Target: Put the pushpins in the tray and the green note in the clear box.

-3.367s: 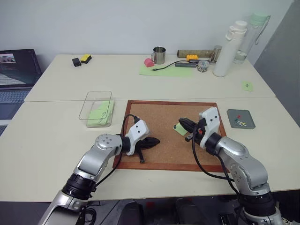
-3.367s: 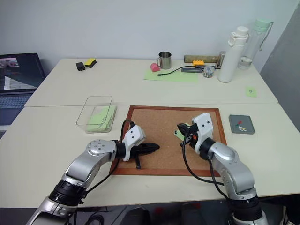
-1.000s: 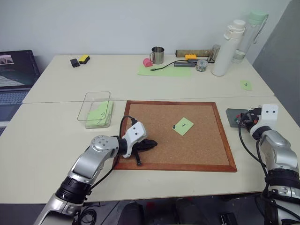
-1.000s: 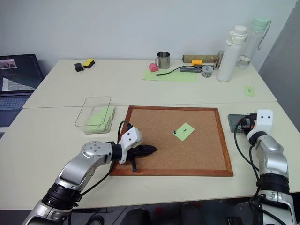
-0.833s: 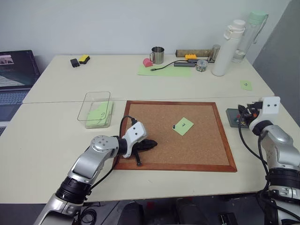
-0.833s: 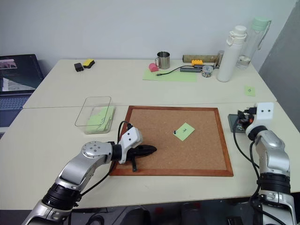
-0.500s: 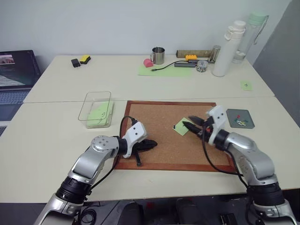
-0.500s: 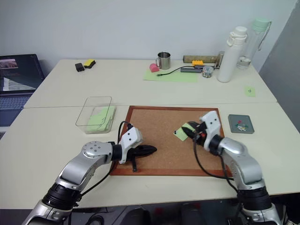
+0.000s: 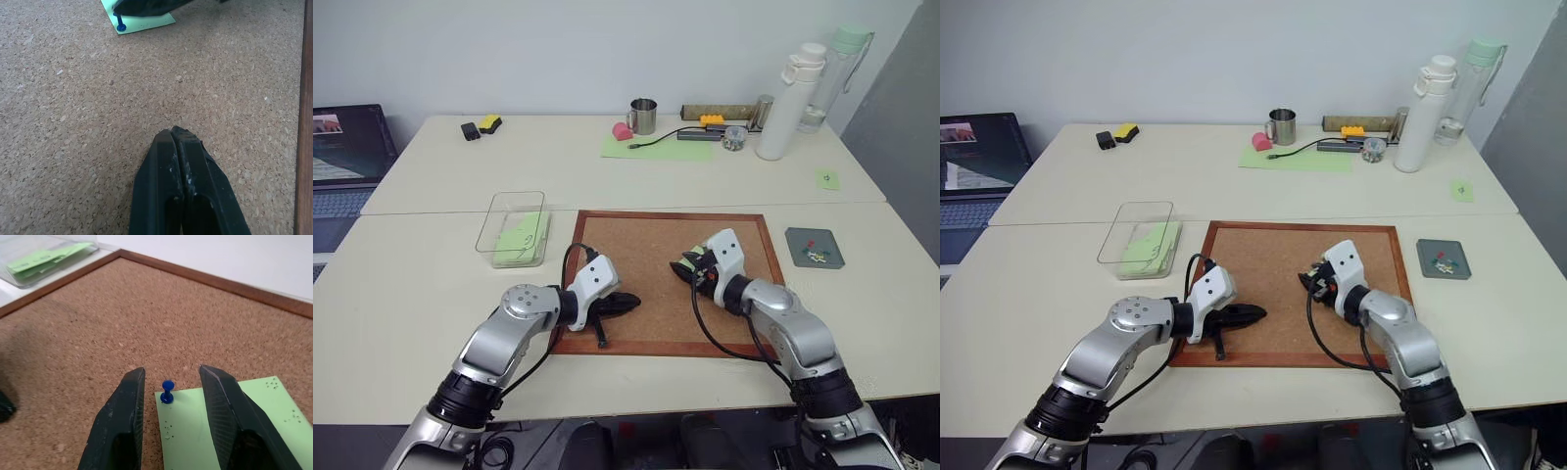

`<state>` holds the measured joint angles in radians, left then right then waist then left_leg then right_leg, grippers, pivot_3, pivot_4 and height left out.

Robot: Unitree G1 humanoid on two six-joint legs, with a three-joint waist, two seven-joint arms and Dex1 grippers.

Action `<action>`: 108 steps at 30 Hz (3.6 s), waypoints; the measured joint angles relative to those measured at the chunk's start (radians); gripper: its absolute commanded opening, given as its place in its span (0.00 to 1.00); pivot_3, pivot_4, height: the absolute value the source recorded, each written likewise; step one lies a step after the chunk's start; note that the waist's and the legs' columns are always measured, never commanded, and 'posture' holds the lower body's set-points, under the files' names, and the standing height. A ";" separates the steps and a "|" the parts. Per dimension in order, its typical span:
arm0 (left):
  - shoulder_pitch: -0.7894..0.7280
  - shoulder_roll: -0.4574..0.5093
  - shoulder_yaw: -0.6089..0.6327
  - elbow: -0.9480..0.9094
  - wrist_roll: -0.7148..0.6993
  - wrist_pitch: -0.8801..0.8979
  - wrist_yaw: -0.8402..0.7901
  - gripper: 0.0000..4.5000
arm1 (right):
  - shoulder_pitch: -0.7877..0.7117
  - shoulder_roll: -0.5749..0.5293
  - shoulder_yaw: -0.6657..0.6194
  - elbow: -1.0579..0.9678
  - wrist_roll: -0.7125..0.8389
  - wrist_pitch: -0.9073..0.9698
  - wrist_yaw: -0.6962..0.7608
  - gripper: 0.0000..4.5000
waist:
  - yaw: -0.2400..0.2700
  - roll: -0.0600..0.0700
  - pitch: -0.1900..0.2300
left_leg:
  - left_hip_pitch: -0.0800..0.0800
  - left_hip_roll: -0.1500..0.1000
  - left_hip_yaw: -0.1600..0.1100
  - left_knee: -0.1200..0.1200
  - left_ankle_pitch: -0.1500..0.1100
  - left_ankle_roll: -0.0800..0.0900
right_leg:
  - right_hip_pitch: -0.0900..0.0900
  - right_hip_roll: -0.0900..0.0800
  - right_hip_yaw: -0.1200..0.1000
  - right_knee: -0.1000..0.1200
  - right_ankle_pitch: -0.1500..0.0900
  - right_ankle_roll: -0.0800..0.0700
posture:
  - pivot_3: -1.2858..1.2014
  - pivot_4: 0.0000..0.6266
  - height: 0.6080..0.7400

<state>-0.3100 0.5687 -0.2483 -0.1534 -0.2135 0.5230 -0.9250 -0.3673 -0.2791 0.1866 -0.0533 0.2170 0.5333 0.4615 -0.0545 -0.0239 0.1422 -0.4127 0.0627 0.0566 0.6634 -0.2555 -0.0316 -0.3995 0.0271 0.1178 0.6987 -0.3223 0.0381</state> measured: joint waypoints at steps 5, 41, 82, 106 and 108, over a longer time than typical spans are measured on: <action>0.004 0.000 0.001 -0.005 0.000 0.004 0.003 0.00 | -0.022 0.030 0.015 0.060 -0.019 -0.027 0.014 0.40 | -0.001 0.000 0.000 | 0.000 0.000 0.000 0.000 0.000 0.000 | 0.000 0.000 0.000 0.000 0.000 0.000 | 0.52 0.24 1.00; 0.009 -0.045 0.037 0.011 -0.060 0.054 0.013 0.08 | 0.000 -0.088 0.045 -0.122 -0.110 -0.110 0.095 0.00 | 0.005 -0.001 0.000 | -0.001 -0.001 -0.001 0.001 0.000 0.000 | 0.000 -0.001 -0.003 0.000 0.000 0.000 | 0.52 0.24 1.00; -0.277 -0.336 0.451 0.136 -0.706 0.720 0.325 0.99 | -0.130 -0.322 0.190 -0.100 -0.466 -0.980 0.307 0.00 | 0.025 -0.004 0.002 | -0.002 -0.002 -0.005 0.004 0.003 -0.004 | 0.002 -0.004 -0.007 0.000 0.000 0.000 | 0.52 0.24 1.00; -0.169 -0.096 0.373 0.037 -0.612 0.475 0.144 0.99 | -0.116 -0.309 0.046 -0.110 -0.388 -0.820 0.296 0.00 | 0.026 -0.003 0.003 | -0.002 -0.005 -0.019 0.005 0.002 -0.004 | 0.011 -0.010 -0.021 -0.002 0.000 -0.001 | 0.52 0.24 1.00; -0.155 -0.074 0.298 0.016 -0.541 0.403 0.106 0.99 | -0.117 -0.308 0.039 -0.110 -0.383 -0.808 0.296 0.00 | 0.027 -0.004 0.003 | -0.002 -0.005 -0.020 0.005 0.002 -0.004 | 0.011 -0.010 -0.021 -0.002 0.000 -0.001 | 0.52 0.24 1.00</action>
<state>-0.4655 0.4946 0.0493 -0.1370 -0.7541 0.9260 -0.8188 -0.4843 -0.5872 0.2251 -0.1633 -0.1664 -0.2744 0.7576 -0.0273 -0.0275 0.1449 -0.4143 0.0573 0.0371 0.6687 -0.2531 -0.0357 -0.3886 0.0176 0.0966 0.6964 -0.3226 0.0373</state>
